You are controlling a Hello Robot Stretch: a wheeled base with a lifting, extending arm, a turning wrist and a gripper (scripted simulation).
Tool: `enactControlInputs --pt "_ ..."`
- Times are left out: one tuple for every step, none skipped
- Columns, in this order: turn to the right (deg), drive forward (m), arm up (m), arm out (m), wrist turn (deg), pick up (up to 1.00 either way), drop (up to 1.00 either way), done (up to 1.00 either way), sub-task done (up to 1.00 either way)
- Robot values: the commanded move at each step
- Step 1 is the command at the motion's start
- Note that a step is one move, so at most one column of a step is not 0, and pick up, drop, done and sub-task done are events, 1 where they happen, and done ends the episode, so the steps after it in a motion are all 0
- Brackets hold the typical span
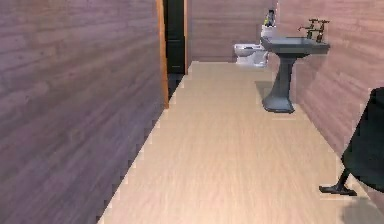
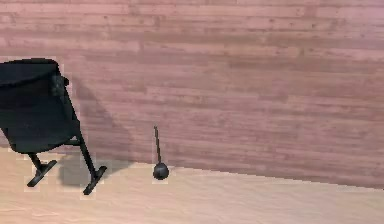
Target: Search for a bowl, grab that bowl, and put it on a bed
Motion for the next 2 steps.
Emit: enactControlInputs --pt "0.0 1.00 0.00 0.00 0.0 0.00 0.00 0.00 0.00" --pt "3.0 0.00 0.00 0.00 0.0 0.00 0.00 0.00 0.00"
